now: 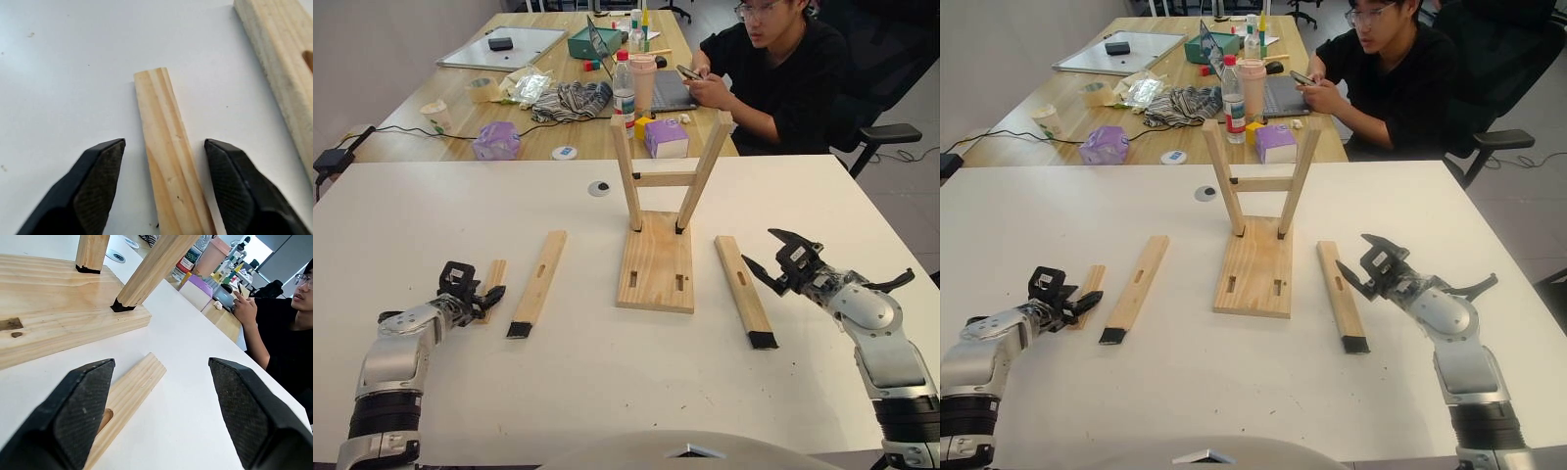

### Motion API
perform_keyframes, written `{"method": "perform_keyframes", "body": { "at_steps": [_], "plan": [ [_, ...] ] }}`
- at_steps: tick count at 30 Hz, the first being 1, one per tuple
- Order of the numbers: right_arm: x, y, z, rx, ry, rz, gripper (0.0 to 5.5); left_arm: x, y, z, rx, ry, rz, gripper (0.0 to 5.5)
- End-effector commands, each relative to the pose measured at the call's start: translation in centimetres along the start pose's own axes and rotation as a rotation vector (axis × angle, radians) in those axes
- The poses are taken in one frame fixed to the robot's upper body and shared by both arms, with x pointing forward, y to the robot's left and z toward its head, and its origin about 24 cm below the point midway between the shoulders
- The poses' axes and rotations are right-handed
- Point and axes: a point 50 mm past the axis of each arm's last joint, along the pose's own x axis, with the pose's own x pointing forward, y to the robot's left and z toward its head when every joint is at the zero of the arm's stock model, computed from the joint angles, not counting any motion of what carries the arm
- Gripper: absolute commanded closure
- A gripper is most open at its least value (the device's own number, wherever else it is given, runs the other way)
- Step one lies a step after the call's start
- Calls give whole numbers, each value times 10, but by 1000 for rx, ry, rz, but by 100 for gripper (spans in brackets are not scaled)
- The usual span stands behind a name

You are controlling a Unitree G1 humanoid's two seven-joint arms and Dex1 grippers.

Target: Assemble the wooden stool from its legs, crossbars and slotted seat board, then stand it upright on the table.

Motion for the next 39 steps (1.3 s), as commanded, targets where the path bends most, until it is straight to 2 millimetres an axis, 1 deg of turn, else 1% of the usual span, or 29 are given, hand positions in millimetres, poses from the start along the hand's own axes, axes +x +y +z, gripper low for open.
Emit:
{"method": "perform_keyframes", "body": {
  "at_steps": [1, 4, 6, 9, 12, 13, 14, 15, 16, 17, 18, 19, 20, 21, 22, 24, 25, 26, 28, 31, 35, 38, 39],
  "plan": [
    [3, 0, 3, -5, -3, 6, 196, 1, -5, -16, 31, 99, 5, 300],
    [4, -2, 4, 0, -7, -7, 196, 3, -6, -13, 47, 97, 15, 351],
    [5, -4, 6, 1, -11, -18, 196, 3, -5, -10, 56, 93, 31, 369],
    [6, -7, 8, -6, -15, -30, 196, 5, -3, -7, 61, 87, 51, 413],
    [7, -11, 10, -20, -17, -38, 196, 10, -4, -3, 80, 70, 69, 423],
    [7, -14, 12, -23, -25, -53, 196, 12, -5, 7, 91, 17, 78, 423],
    [7, -20, 16, -22, -36, -83, 196, 14, -6, 22, 107, -66, 88, 423],
    [7, -31, 23, -23, -61, -145, 196, 13, -10, 50, 138, -220, 96, 423],
    [7, -47, 36, 11, -124, -250, 196, 7, -15, 87, 179, -419, 103, 424],
    [5, -62, 55, 116, -233, -347, 196, -4, -25, 123, 222, -615, 93, 424],
    [1, -76, 82, 329, -422, -390, 196, -20, -39, 159, 275, -815, 61, 424],
    [-4, -81, 110, 534, -610, -338, 196, -35, -55, 185, 323, -973, 16, 424],
    [-6, -77, 135, 685, -735, -184, 196, -48, -73, 204, 364, -1100, -35, 424],
    [-7, -71, 152, 757, -787, -52, 196, -57, -87, 215, 389, -1181, -75, 424],
    [-3, -63, 164, 799, -787, 52, 196, -63, -102, 222, 411, -1244, -125, 424],
    [9, -45, 188, 872, -780, 216, 196, -68, -133, 226, 436, -1325, -235, 424],
    [14, -37, 197, 894, -772, 281, 196, -68, -144, 225, 436, -1341, -281, 424],
    [18, -28, 205, 918, -765, 344, 196, -70, -155, 223, 457, -1372, -313, 424],
    [22, -16, 216, 961, -749, 432, 196, -72, -169, 219, 474, -1413, -359, 424],
    [24, -3, 228, 1025, -721, 511, 196, -71, -182, 213, 462, -1438, -419, 424],
    [25, 2, 233, 1062, -695, 542, 196, -70, -191, 207, 460, -1439, -452, 424],
    [26, 2, 235, 1083, -692, 532, 241, -69, -192, 206, 458, -1436, -452, 424],
    [26, 1, 235, 1086, -694, 528, 267, -68, -192, 206, 456, -1433, -451, 424]
  ]
}}
